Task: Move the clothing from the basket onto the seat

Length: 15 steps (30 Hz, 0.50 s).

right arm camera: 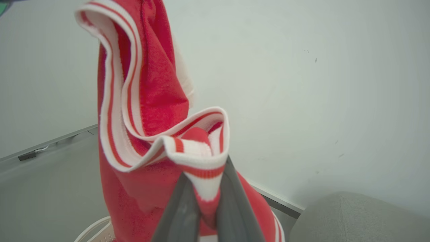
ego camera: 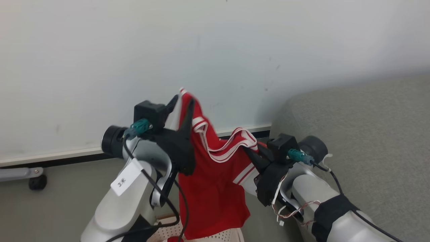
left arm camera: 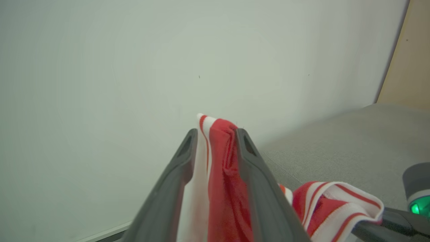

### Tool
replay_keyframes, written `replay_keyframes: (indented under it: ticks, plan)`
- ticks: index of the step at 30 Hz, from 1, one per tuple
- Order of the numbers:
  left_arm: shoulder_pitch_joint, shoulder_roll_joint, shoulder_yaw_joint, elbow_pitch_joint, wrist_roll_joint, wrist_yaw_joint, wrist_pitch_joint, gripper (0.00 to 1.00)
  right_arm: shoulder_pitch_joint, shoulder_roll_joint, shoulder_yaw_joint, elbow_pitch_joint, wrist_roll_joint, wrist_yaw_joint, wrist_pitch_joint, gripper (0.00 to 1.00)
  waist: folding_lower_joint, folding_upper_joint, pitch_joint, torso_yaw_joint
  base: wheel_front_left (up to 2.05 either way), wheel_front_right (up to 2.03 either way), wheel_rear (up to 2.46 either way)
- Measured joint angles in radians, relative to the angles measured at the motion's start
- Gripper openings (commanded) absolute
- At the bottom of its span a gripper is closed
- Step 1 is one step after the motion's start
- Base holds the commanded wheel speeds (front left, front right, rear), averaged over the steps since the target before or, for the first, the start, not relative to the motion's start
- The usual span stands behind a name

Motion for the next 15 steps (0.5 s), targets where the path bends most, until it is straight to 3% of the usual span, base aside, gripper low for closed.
replay_keyframes:
  ticks: [15]
  plan:
    - [0.181,0.018,0.017,-0.011,-0.019,0.016,-0.133,1.00,-0.023,-0.109,-0.111,-0.082,0.036,-0.011,0.000,0.00,0.0000,0.0000,-0.002,-0.144,0.00,0.00,0.00]
